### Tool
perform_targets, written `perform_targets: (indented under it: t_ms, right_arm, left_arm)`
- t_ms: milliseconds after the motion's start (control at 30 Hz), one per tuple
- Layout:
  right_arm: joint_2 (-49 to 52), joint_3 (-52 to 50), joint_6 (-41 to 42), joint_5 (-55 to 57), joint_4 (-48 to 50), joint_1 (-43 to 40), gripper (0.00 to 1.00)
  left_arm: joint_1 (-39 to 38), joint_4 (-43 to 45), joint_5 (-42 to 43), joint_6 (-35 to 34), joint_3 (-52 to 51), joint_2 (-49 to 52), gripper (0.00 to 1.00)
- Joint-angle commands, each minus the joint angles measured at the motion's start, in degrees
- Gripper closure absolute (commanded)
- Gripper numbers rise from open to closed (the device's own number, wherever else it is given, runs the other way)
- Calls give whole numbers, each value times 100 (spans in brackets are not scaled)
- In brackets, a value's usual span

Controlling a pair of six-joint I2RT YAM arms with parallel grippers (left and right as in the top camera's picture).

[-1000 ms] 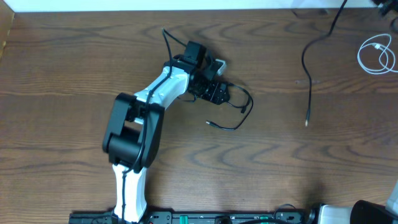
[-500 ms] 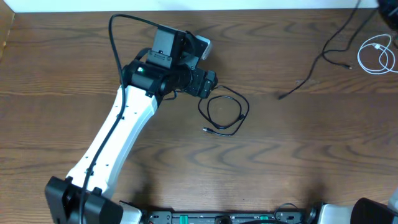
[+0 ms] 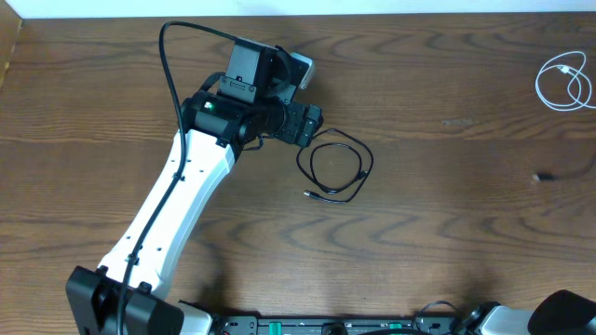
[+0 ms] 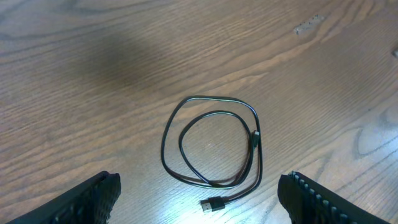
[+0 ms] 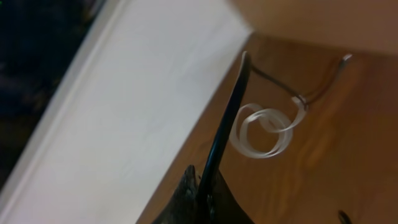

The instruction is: Untangle cables

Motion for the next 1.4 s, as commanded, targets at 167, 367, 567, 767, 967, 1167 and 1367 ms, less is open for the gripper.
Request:
perform_targets:
  t_ms: [167, 367, 567, 767, 967, 1167, 1367]
  right_arm:
    - [828, 63, -199, 1578, 671, -44, 99]
    - [1888, 63, -531, 1543, 1394, -39, 99]
    - [2675, 63, -787, 927, 2238, -7, 97]
    - [2817, 63, -782, 813, 2251, 4, 1]
    - [2599, 63, -780, 463, 1703, 72, 1]
    - [2358, 63, -872, -1180, 1040, 369, 1]
    - [2356, 63, -1808, -2494, -17, 890, 1]
  left_arm:
    - [-85, -4, -15, -50, 42, -68, 14]
    - [-190, 2, -17, -48, 42, -68, 13]
    - [-201, 20, -17, -48, 42, -68, 14]
    - [-203, 87, -15, -50, 42, -68, 11]
    - [-203, 87, -15, -52, 42, -66, 1]
    - [-203, -9, -13, -52, 39, -52, 1]
    - [-203, -361, -13, -120, 28, 116, 0]
